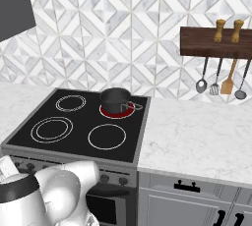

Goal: Turn off the rear right burner of the stove.

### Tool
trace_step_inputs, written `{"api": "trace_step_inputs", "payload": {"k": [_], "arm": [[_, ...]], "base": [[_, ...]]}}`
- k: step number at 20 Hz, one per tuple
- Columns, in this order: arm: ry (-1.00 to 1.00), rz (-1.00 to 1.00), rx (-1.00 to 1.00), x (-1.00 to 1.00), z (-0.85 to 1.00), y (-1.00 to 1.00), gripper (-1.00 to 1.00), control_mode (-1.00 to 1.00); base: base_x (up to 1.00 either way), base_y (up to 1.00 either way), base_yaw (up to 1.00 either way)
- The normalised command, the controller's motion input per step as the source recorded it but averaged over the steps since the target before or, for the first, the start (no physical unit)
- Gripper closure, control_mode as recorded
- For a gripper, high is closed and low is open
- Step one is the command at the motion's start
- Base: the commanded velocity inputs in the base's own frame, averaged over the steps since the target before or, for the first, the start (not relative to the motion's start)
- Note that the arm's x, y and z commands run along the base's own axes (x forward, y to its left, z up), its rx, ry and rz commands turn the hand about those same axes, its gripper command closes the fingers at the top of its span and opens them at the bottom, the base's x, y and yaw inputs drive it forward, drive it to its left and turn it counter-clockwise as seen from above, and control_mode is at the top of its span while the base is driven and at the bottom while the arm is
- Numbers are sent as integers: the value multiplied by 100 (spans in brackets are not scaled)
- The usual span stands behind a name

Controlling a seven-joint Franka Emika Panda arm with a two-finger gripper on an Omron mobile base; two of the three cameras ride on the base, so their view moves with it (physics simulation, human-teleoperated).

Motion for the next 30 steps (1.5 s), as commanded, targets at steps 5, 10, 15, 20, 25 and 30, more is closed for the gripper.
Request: {"api": "trace_step_inputs", "payload": {"k": [5, 10, 15, 20, 25, 30], "arm": [[15, 5, -9, 18, -27, 22, -100, -100], [9, 6, -12, 12, -38, 0, -100, -100], [3, 2, -7, 11, -23, 0, -100, -100], [0, 0, -3, 16, -23, 0, -100, -100], [0, 0, -1, 12, -24, 0, -100, -100], [0, 0, 0, 27, -19, 0, -100, -100]], "base": [[0, 0, 0], [0, 0, 0], [0, 0, 0], [0, 0, 0], [0, 0, 0], [0, 0, 0]]}}
